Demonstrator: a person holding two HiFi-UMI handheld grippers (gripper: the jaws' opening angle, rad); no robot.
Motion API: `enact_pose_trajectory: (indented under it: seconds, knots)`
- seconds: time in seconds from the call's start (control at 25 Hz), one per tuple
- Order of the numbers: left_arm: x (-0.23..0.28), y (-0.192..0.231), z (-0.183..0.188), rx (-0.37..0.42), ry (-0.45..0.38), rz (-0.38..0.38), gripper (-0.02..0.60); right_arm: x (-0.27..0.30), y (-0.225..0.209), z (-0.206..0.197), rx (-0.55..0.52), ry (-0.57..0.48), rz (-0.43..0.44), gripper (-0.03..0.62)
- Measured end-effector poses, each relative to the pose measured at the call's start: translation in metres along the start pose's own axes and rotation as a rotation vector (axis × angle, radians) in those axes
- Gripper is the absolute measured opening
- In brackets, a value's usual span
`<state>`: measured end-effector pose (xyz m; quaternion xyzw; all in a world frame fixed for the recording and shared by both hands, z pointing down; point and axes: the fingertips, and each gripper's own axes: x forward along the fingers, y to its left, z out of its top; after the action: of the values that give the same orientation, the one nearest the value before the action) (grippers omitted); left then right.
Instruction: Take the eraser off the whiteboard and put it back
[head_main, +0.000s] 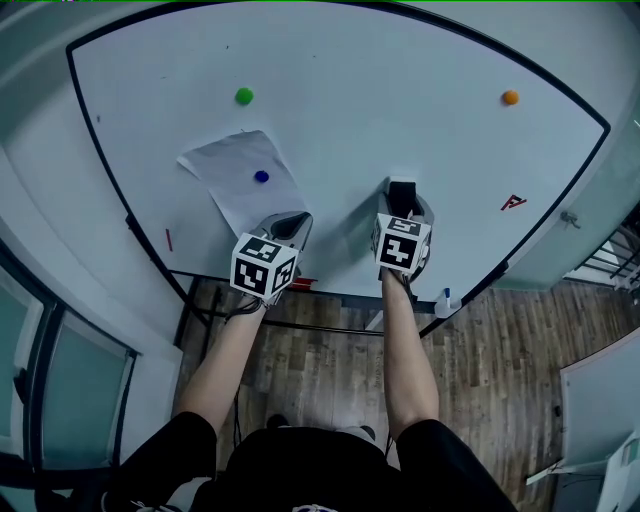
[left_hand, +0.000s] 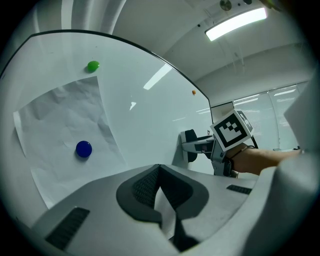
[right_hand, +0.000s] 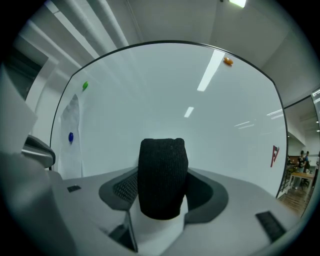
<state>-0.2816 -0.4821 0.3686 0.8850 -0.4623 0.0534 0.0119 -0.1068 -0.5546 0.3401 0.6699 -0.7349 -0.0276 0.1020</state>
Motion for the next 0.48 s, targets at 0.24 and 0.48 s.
enact_pose_trajectory:
  seconds: [0.24, 0.48]
  knots:
    - [0.009, -0.003, -0.001, -0.001, -0.001, -0.003, 0.018, 0.001, 0.002, 0.004, 0.019, -0.043, -0.003, 0.265]
    - [0.012, -0.006, -0.005, -0.012, 0.002, 0.003, 0.018, -0.005, 0.006, 0.008, 0.044, -0.069, 0.042, 0.278]
